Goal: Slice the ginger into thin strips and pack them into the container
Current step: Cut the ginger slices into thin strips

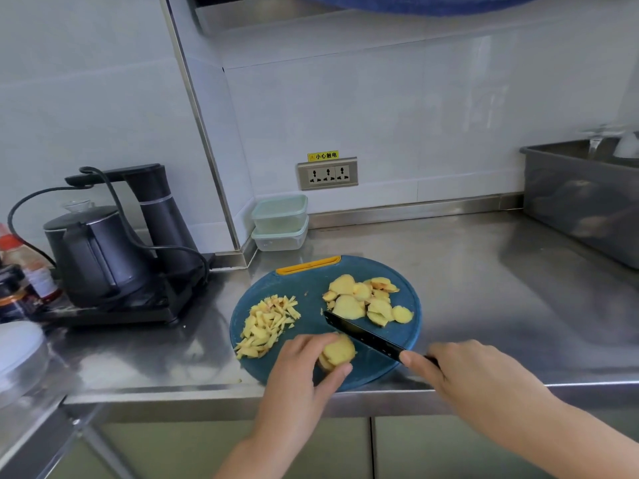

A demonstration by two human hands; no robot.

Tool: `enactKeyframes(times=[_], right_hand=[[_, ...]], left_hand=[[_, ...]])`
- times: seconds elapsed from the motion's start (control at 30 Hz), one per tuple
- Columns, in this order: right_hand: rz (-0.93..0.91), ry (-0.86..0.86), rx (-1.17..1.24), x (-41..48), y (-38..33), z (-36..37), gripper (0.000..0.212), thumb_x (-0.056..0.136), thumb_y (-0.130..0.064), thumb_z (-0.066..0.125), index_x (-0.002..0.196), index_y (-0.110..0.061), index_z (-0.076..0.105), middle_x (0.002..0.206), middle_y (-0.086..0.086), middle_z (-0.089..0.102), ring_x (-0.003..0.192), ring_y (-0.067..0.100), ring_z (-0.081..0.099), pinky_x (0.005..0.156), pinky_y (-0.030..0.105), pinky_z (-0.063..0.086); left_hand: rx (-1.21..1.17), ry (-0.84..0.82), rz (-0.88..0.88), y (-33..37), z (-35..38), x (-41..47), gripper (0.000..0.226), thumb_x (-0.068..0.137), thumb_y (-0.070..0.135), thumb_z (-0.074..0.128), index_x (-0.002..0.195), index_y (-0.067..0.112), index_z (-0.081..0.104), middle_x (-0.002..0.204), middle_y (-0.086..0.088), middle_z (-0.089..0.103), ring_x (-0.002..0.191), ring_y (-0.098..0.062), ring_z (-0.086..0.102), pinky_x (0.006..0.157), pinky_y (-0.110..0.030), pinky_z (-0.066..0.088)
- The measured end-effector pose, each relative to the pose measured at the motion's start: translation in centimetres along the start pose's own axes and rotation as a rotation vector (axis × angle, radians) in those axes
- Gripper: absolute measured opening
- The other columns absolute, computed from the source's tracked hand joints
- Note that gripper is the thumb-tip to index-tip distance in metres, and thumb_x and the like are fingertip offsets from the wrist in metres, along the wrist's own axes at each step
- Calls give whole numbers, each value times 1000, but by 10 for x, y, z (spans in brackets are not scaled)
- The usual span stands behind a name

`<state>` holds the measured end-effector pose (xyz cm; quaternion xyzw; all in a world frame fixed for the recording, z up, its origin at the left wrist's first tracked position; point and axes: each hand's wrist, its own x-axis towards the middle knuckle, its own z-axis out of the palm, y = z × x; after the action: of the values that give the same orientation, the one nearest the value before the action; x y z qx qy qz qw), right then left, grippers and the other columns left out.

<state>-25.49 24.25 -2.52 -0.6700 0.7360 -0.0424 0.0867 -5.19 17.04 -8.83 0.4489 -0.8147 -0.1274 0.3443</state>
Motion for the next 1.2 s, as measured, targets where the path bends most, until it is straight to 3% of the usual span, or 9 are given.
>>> enactKeyframes(times=[0.1, 0.3, 0.5, 0.7, 0.87, 0.97, 1.03, 1.1, 1.2], right_hand=[[-46, -22, 4, -1, -4, 2, 47, 96, -59, 16, 71, -26, 36, 69, -6, 45, 62, 9, 46, 57, 23, 39], [-42, -19, 35, -3, -9, 1, 47, 98, -57, 15, 68, -26, 35, 69, -5, 46, 67, 16, 49, 69, 30, 49], [-65, 14, 43, 1, -11, 6, 53, 97, -59, 12, 78, -20, 42, 71, -5, 46, 60, 11, 44, 62, 25, 43], [-66, 13, -66, 0, -14, 4, 78, 73, -67, -10, 93, -22, 51, 79, -5, 56, 71, 13, 57, 70, 26, 51], [-64, -71, -184, 1, -19, 3, 49, 96, -58, 11, 89, -25, 46, 79, -4, 52, 77, 18, 58, 72, 29, 52], [-172, -50, -222, 9, -16, 1, 35, 105, -36, 19, 129, -25, 42, 84, 1, 46, 73, 17, 55, 62, 28, 51], [-155, -64, -161, 18, -16, 4, 44, 105, -20, 26, 148, -24, 19, 79, 3, 36, 66, 14, 46, 54, 26, 43], [-195, -89, -188, 22, -18, 7, 60, 103, -12, 35, 150, -28, 0, 78, 2, 33, 74, 17, 53, 60, 31, 50], [-194, -75, -260, 22, -18, 14, 52, 105, -18, 35, 147, -29, 7, 75, 0, 32, 72, 15, 53, 63, 32, 54]], left_hand=[[19, 30, 34, -1, 2, 0, 32, 87, 43, 61, 118, 36, 58, 104, 27, 47, 105, 8, 39, 84, -4, 31], [27, 70, 51, -3, 7, 0, 31, 85, 39, 64, 114, 29, 64, 99, 21, 50, 100, 2, 43, 82, -6, 33], [52, 100, 64, -4, 11, 0, 29, 83, 38, 65, 110, 28, 66, 97, 20, 50, 97, 2, 41, 77, -8, 35], [66, 90, 73, -5, 11, 1, 29, 81, 41, 58, 105, 28, 67, 94, 22, 49, 93, 3, 38, 73, -10, 36], [77, 112, 90, -8, 12, 2, 22, 79, 40, 61, 96, 27, 66, 89, 22, 50, 88, 2, 39, 67, -11, 36], [75, 109, 102, -10, 11, 2, 23, 79, 41, 61, 97, 28, 66, 90, 22, 51, 87, 2, 39, 66, -11, 36], [74, 106, 106, -10, 10, 3, 24, 79, 41, 61, 97, 27, 67, 90, 21, 52, 88, 2, 40, 67, -10, 36], [71, 102, 100, -10, 9, 4, 24, 79, 41, 62, 97, 26, 67, 90, 20, 52, 88, 2, 40, 68, -10, 35], [73, 101, 95, -8, 8, 4, 25, 79, 39, 65, 99, 25, 68, 91, 20, 52, 89, 3, 40, 70, -8, 34]])
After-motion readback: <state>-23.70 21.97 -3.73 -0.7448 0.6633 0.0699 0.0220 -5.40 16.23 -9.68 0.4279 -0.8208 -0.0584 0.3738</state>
